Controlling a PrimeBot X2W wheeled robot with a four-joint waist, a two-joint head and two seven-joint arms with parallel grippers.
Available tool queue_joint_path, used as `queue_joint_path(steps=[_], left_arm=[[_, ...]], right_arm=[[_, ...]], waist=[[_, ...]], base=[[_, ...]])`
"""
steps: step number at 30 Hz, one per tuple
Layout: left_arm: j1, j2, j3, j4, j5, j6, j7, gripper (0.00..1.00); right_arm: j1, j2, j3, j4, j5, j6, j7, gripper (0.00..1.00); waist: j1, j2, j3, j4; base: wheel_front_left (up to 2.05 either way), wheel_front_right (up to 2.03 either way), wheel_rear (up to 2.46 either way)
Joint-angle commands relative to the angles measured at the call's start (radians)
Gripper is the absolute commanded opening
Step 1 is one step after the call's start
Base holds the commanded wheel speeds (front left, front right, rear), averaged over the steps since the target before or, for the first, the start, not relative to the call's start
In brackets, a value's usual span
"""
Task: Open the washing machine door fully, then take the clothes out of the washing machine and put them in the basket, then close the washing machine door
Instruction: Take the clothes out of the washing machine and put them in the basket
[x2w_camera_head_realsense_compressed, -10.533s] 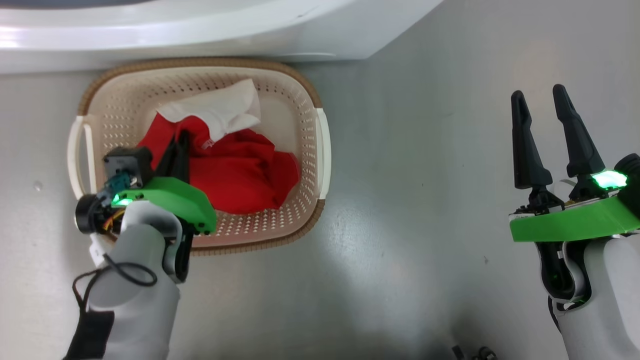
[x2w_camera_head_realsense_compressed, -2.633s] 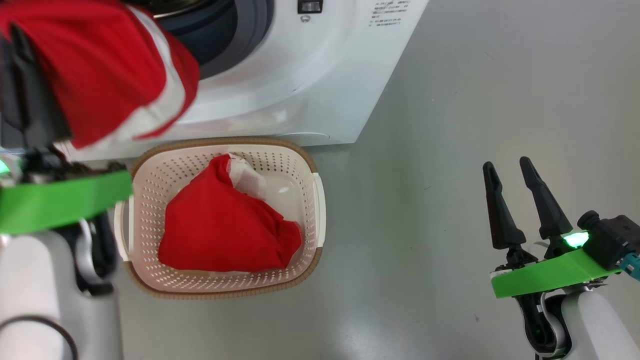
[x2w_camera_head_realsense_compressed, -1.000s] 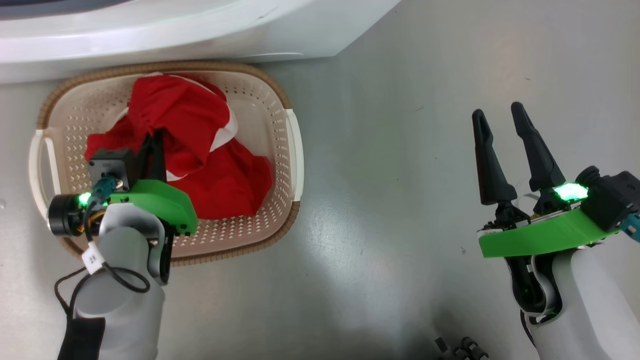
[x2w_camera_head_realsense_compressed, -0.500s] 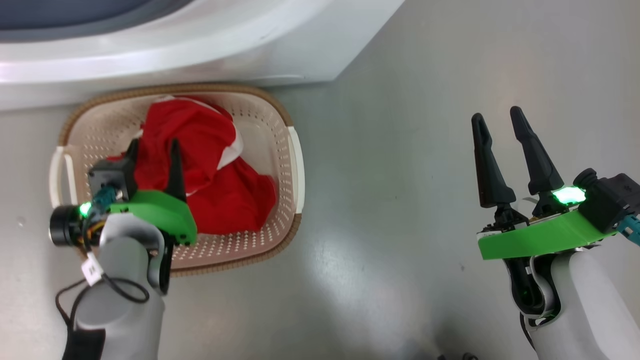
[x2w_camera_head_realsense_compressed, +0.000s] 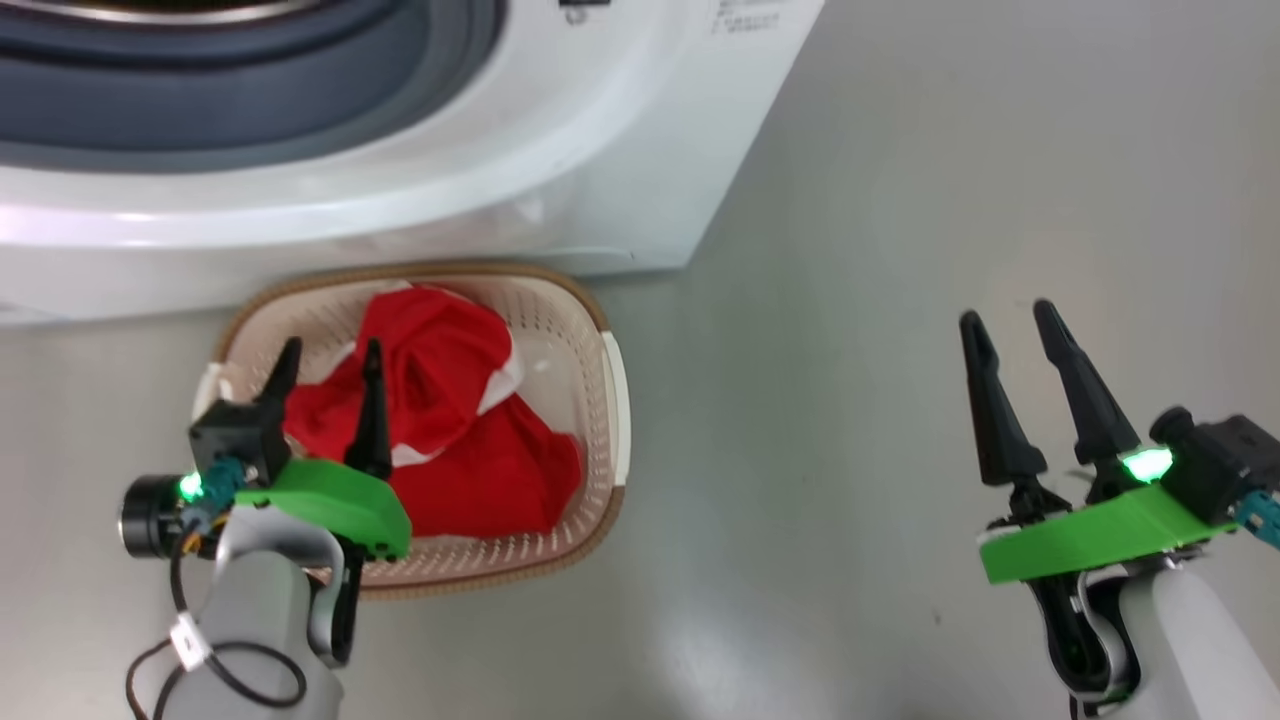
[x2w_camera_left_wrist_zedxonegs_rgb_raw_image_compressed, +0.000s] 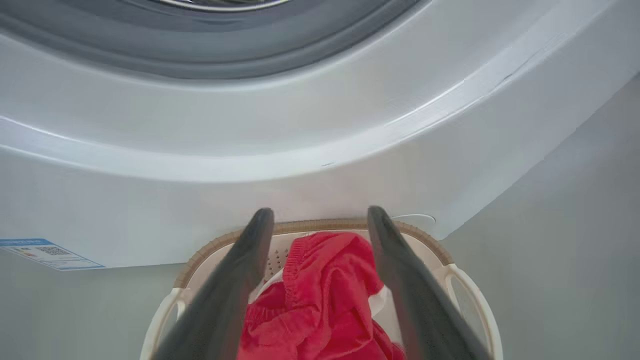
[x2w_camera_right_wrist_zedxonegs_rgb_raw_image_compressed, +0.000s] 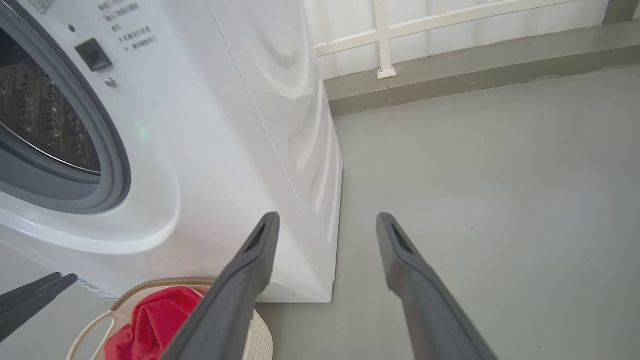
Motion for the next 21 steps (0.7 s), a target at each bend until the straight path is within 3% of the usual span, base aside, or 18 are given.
queue_joint_path(steps=[1, 21], left_arm=[[0.038, 0.025, 0.019, -0.035, -0.002, 0.000, -0.005, 1.00], [0.260, 0.025, 0.033, -0.368, 0.019, -0.014, -0.005, 1.00]], right_arm=[[0.029, -0.013, 0.011, -0.018, 0.001, 0.007, -0.006, 1.00], [0.155, -0.035, -0.018, -0.002, -0.006, 0.007, -0.006, 1.00]], waist=[[0.0000, 0.0000, -0.062, 0.025], [0.0000, 0.0000, -0.287, 0.062]], base=[[0.00, 0.00, 0.00], [0.00, 0.00, 0.00]])
